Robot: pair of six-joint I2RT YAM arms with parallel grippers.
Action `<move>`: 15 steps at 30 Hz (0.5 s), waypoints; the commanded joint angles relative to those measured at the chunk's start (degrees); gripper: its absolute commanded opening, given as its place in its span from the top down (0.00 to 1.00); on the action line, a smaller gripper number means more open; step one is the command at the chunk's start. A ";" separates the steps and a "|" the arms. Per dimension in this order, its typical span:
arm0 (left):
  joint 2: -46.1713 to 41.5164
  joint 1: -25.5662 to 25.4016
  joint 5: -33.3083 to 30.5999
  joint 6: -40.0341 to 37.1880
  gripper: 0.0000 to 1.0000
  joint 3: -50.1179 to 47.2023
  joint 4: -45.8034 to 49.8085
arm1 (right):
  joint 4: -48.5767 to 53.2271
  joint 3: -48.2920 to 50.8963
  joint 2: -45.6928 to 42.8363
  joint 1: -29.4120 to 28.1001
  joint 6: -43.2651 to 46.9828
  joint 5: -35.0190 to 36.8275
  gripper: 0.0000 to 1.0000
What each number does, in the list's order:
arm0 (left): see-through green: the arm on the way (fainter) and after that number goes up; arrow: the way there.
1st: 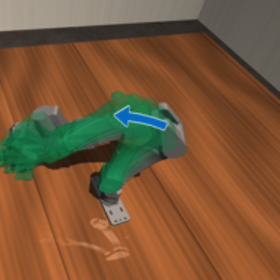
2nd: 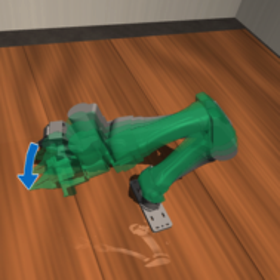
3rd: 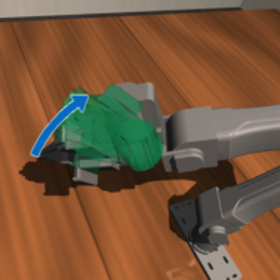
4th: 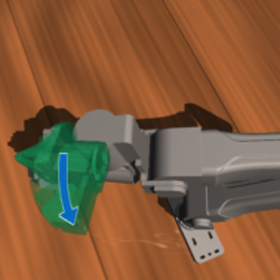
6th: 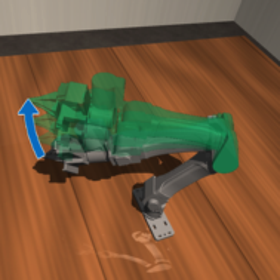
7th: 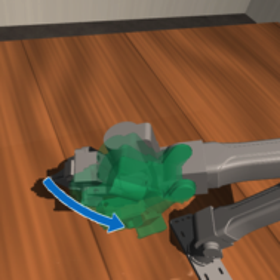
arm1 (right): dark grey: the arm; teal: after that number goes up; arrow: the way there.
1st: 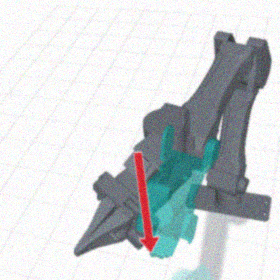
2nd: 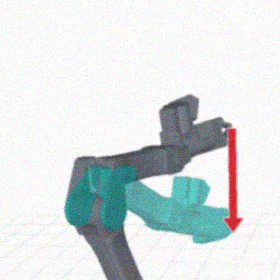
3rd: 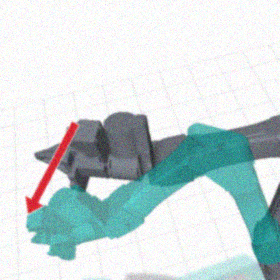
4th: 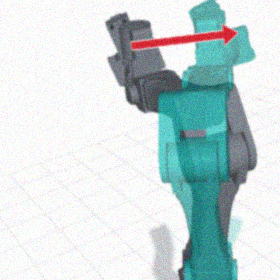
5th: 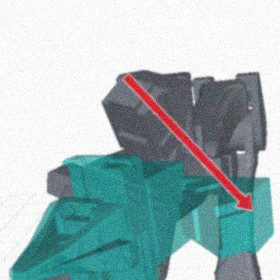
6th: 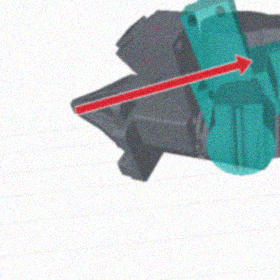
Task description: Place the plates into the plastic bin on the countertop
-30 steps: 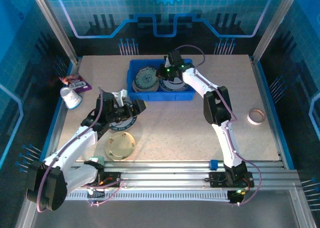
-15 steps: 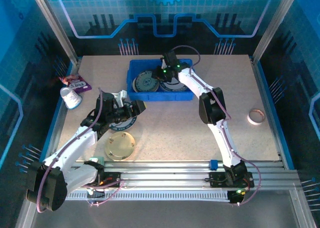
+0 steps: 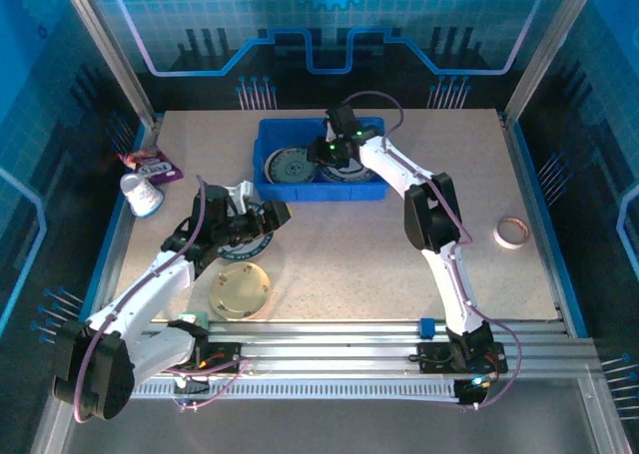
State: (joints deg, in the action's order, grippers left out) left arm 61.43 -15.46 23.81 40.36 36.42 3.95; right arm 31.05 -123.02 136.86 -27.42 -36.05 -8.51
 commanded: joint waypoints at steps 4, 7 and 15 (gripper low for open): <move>1.04 0.53 0.38 -0.54 0.01 -0.21 -1.68 | -0.86 2.76 -3.33 -0.53 1.44 0.41 0.57; 0.57 0.52 0.42 -0.71 0.00 0.02 -1.12 | -1.29 3.37 -3.29 -0.62 1.26 -0.20 0.57; 0.18 0.48 -0.82 -1.19 0.01 0.04 -0.60 | -5.64 9.49 -9.22 -0.44 1.89 -3.75 0.58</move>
State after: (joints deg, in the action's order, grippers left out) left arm 62.08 -15.46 23.77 40.34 36.42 3.62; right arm 28.25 -116.03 133.16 -27.42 -35.22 -9.43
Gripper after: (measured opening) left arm 0.994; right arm 0.422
